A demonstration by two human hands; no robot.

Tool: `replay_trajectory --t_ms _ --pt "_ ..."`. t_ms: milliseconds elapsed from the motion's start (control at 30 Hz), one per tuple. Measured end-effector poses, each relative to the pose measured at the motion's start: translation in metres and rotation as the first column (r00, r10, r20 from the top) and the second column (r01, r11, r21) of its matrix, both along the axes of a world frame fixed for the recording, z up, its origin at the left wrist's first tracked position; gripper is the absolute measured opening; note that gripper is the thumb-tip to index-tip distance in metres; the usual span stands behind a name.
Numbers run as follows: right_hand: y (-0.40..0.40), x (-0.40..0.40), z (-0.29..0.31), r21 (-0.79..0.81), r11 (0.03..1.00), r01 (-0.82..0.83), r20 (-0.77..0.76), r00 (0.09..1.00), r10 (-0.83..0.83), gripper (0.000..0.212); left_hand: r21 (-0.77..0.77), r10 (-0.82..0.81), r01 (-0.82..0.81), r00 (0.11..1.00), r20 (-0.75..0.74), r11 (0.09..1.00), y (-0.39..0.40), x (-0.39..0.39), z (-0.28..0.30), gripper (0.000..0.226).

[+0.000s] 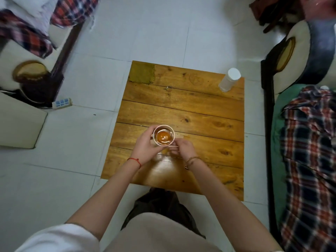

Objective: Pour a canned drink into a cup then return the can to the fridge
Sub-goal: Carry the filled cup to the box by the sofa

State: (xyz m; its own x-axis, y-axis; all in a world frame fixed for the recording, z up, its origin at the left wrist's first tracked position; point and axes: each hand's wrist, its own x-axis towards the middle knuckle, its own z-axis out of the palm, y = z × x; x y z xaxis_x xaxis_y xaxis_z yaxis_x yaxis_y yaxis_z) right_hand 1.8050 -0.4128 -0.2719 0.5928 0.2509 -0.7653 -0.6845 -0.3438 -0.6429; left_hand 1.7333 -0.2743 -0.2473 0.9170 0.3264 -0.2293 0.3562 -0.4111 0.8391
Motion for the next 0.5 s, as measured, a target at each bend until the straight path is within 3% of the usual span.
replay_trajectory --t_ms 500 --pt "0.023 -0.11 0.116 0.112 0.966 -0.231 -0.033 0.971 0.236 0.028 -0.042 0.264 -0.261 0.962 0.07 0.964 0.004 -0.152 0.094 0.068"
